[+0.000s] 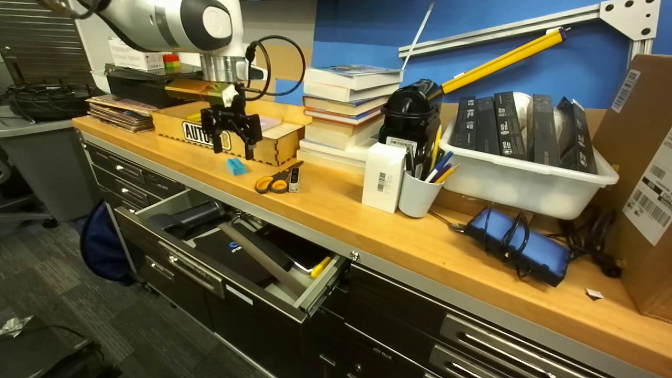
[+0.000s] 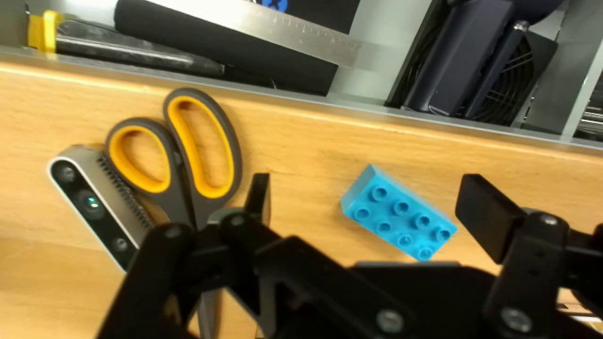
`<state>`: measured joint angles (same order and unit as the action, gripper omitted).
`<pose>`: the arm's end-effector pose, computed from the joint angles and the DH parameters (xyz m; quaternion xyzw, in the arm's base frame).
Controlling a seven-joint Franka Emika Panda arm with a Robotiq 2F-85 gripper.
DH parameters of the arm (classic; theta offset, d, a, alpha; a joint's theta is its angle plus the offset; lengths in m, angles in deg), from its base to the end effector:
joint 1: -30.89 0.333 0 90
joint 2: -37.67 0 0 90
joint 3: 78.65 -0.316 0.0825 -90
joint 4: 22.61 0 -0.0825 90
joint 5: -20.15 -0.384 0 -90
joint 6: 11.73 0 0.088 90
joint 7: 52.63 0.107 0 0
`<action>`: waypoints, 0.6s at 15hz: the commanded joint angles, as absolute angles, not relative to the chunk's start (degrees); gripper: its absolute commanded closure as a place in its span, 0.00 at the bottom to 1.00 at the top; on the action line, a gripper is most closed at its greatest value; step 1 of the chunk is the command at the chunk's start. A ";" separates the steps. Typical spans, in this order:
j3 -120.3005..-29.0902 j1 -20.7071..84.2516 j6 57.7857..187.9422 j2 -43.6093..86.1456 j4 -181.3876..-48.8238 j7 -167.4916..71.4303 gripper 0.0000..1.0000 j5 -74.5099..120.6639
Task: Put the blue block inside the open drawer
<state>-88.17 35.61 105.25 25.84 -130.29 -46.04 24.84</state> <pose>0.5871 0.1398 0.3989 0.9960 0.0846 -0.0166 0.0225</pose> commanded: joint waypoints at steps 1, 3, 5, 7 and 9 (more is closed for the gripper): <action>-87.62 37.14 104.04 19.40 -122.40 -48.94 0.00 21.64; -87.83 37.49 103.77 17.27 -120.40 -49.93 0.00 19.95; -87.59 38.33 103.28 15.71 -118.91 -48.83 0.00 19.58; -86.86 39.44 103.76 14.89 -118.61 -45.96 0.00 20.87; -86.10 40.39 104.94 14.60 -119.21 -43.24 0.00 22.00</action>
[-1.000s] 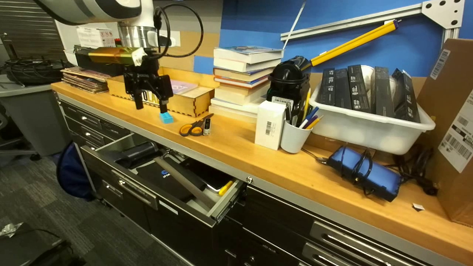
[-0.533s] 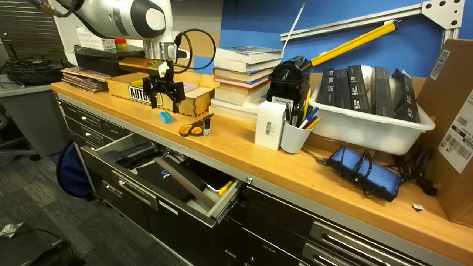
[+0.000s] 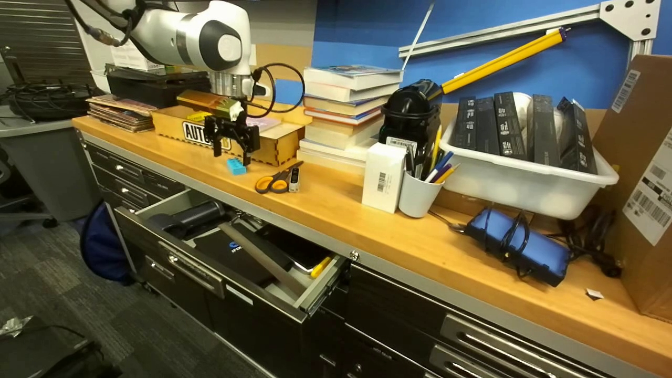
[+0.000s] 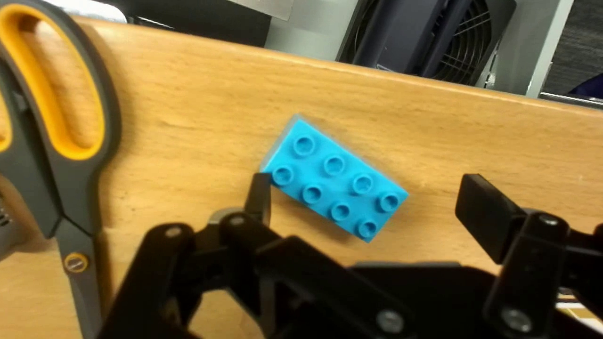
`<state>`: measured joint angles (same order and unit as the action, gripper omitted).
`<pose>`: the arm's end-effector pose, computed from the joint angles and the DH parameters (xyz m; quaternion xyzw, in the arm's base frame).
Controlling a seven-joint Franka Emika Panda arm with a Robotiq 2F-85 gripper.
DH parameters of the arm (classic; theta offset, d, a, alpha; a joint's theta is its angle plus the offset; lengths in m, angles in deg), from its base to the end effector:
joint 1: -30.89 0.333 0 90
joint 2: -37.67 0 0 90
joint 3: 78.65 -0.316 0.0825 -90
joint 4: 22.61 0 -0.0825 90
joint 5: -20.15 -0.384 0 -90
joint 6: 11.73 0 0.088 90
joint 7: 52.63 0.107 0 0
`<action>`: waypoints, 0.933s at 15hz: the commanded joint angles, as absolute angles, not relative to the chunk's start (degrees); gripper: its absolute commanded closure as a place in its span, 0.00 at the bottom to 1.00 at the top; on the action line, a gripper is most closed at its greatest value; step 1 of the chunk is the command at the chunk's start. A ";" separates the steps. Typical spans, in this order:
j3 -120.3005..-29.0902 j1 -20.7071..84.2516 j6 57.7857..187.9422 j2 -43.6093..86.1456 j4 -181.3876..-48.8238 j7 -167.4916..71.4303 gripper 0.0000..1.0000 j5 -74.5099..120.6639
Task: Put the blue block inside the open drawer
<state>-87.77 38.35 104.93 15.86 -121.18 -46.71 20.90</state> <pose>0.6235 0.1755 0.3630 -0.9951 -0.0912 0.0341 0.0175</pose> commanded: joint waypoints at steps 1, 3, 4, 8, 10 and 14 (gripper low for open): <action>-85.41 40.96 106.28 14.76 -119.98 -41.24 0.00 23.03; -84.52 41.58 107.93 15.20 -120.96 -38.26 0.00 23.95; -84.20 41.80 108.26 15.30 -121.21 -37.18 0.00 24.10; -83.03 42.79 109.49 15.63 -122.53 -32.22 0.00 25.47; -82.65 43.20 109.82 15.85 -123.34 -30.08 0.25 25.90; -82.41 44.00 111.18 17.67 -125.89 -26.11 0.51 26.36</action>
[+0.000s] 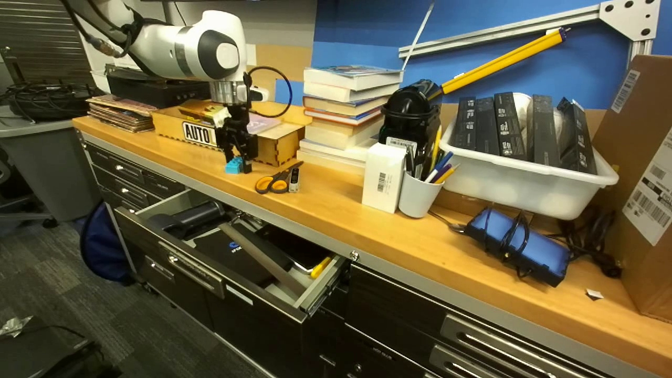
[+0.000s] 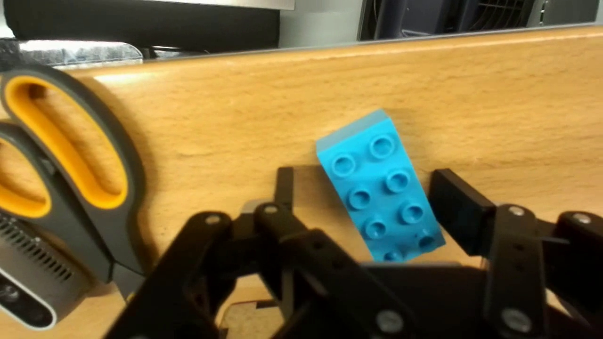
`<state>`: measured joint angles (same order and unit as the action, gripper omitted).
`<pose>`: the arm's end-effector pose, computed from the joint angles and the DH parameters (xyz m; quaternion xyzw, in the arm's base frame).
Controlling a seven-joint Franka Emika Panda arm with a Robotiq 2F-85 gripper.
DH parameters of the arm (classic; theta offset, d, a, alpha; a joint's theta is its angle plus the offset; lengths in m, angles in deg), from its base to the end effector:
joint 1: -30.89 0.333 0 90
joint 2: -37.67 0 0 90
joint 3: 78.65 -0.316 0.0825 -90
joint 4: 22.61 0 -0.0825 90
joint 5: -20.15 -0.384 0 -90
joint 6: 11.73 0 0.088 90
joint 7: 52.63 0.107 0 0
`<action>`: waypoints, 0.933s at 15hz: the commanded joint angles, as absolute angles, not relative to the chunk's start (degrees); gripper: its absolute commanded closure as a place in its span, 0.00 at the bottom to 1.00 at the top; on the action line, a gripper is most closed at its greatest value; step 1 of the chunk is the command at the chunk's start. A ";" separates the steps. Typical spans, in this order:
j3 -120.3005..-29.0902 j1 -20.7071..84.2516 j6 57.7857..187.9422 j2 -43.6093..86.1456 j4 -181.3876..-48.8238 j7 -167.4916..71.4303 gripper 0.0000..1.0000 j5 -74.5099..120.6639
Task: Put the blue block inside the open drawer
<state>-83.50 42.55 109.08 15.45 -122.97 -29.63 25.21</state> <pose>0.6243 0.1760 0.3482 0.9990 -0.0363 -0.0064 0.0252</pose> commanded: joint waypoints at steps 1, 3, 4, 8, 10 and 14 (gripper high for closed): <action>-82.34 44.19 111.60 18.50 -127.00 -25.01 0.58 26.63; -82.20 44.47 112.57 21.52 -131.32 -22.59 0.73 27.05; -82.20 44.46 113.26 23.44 -134.19 -21.60 0.82 27.05; -83.06 43.72 117.98 31.25 -146.28 -17.93 0.88 25.89; -83.40 43.16 120.45 34.36 -151.93 -15.91 0.88 25.53; -83.17 41.27 121.15 36.67 -159.69 -10.68 0.88 25.90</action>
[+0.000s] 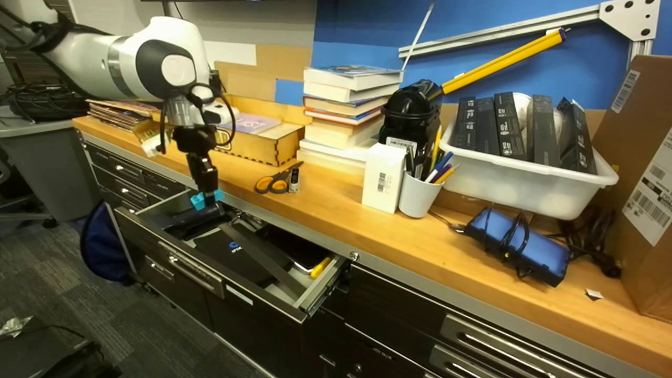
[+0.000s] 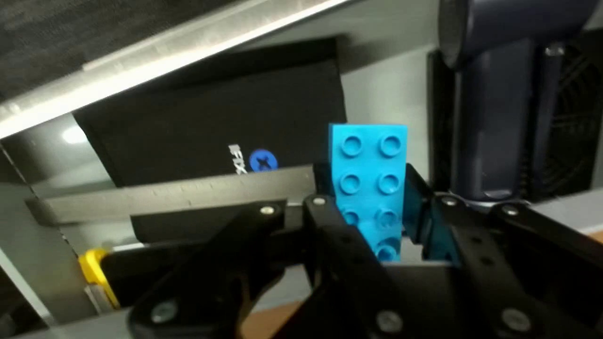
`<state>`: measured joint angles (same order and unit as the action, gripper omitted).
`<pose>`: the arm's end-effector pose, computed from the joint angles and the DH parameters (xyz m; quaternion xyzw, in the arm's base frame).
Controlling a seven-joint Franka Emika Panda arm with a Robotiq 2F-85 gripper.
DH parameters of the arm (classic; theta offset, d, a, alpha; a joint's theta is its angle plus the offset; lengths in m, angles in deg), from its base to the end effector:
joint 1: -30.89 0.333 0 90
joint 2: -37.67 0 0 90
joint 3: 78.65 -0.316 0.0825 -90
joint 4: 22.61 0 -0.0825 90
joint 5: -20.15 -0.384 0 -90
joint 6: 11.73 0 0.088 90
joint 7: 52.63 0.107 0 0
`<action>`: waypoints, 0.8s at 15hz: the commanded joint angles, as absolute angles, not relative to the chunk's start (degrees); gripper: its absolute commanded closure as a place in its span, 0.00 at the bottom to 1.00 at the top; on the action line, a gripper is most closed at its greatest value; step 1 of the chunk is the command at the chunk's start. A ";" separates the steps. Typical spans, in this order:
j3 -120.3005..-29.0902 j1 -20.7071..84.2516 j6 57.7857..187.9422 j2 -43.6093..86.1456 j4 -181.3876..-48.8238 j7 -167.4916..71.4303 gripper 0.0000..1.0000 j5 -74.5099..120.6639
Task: Put the blue block inside the open drawer
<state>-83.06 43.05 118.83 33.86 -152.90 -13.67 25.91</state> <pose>0.4970 0.1453 0.3228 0.9859 -0.1606 -0.0110 0.0449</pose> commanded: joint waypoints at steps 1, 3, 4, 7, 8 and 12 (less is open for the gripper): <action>-83.03 40.64 121.03 36.51 -160.79 -10.59 0.88 25.64; -82.46 39.21 122.74 36.47 -162.42 -10.14 0.88 25.35; -82.21 38.57 123.95 36.53 -162.84 -10.01 0.88 25.25; -81.56 37.02 127.15 36.84 -163.50 -9.14 0.59 25.01; -81.41 36.65 127.84 36.90 -163.52 -9.31 0.80 24.77; -81.69 36.12 128.10 37.69 -164.37 -12.11 0.18 22.66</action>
<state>-81.27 36.36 127.29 34.76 -161.90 -10.10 24.95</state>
